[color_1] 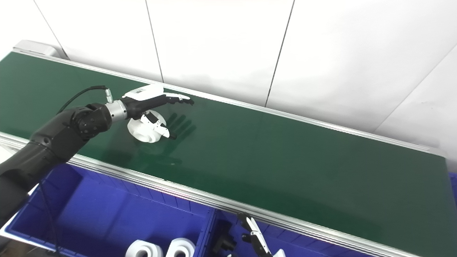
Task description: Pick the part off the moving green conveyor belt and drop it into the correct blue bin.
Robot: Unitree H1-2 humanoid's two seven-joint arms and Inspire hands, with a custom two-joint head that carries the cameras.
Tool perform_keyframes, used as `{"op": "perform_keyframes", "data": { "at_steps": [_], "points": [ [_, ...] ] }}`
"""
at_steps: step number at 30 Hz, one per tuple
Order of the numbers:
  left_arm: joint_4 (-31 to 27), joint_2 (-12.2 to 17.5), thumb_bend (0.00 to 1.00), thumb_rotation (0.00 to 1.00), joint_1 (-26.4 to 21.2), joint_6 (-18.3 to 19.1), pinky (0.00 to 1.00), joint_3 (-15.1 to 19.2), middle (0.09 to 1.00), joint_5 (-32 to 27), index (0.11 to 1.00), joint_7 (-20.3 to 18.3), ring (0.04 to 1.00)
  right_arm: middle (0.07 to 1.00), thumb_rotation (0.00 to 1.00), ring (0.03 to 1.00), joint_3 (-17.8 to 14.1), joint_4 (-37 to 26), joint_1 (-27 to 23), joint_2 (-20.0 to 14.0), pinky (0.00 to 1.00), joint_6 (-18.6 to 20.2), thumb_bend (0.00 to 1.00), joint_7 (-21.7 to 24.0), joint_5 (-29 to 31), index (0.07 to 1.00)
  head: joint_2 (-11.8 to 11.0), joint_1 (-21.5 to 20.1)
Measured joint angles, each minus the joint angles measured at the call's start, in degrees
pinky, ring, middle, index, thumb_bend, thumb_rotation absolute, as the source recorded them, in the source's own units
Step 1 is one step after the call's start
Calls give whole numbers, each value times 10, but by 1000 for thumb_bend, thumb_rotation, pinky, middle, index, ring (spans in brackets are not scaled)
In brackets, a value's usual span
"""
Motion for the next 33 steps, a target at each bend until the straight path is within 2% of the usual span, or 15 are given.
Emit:
{"op": "perform_keyframes", "data": {
  "at_steps": [7,12,15,17,19,20,21,22,23,24,26,29,33],
  "points": [
    [-11,4,944,422,17,0,812,15,905,-6,897,-16,888,966,835,916,0,-6,1,0,811,0,270,4,0,927,4,-3],
    [-31,8,964,389,35,0,812,30,907,-12,898,-29,887,966,838,913,0,-6,3,0,805,0,271,4,0,928,10,0],
    [-40,11,988,328,44,0,818,37,905,-11,898,-31,886,965,857,914,-2,-6,6,-1,809,0,282,4,0,926,11,0],
    [-42,12,996,237,46,0,780,38,912,-11,911,-33,875,966,860,920,-2,-6,8,-2,823,0,286,4,1,926,13,-2],
    [-42,14,964,69,46,6,661,40,831,-12,844,-53,770,964,861,919,-2,-6,7,-2,823,0,287,4,2,925,16,-5],
    [-43,16,959,55,46,18,649,39,819,-11,832,-66,756,963,862,919,-3,-6,7,-2,823,0,287,4,2,925,16,-5],
    [-46,16,913,28,44,38,528,39,720,-8,774,-78,624,963,864,919,-3,-6,8,-2,822,0,287,4,3,924,18,-7],
    [-54,17,877,11,38,60,445,35,648,3,717,-88,532,962,866,919,-3,-6,8,-2,821,0,288,4,4,924,18,-9],
    [-67,19,718,5,28,80,391,24,570,21,663,-100,474,961,868,919,-3,-6,8,-2,823,0,287,4,4,923,18,-9],
    [-76,21,636,2,19,95,366,12,530,42,609,-108,450,959,867,919,-3,-6,8,-2,825,0,283,4,4,921,18,-8],
    [-87,22,566,0,9,117,306,1,494,72,538,-117,389,957,872,920,-3,-6,8,-2,825,0,289,4,6,919,18,-7],
    [-110,22,546,0,14,136,277,9,481,76,465,-116,348,955,863,924,-5,-6,12,-4,832,0,278,4,9,917,19,-11],
    [-111,21,543,0,34,107,216,27,474,57,393,-95,272,952,854,926,-5,-6,10,-4,836,0,270,4,10,915,19,-11]
  ]
}}
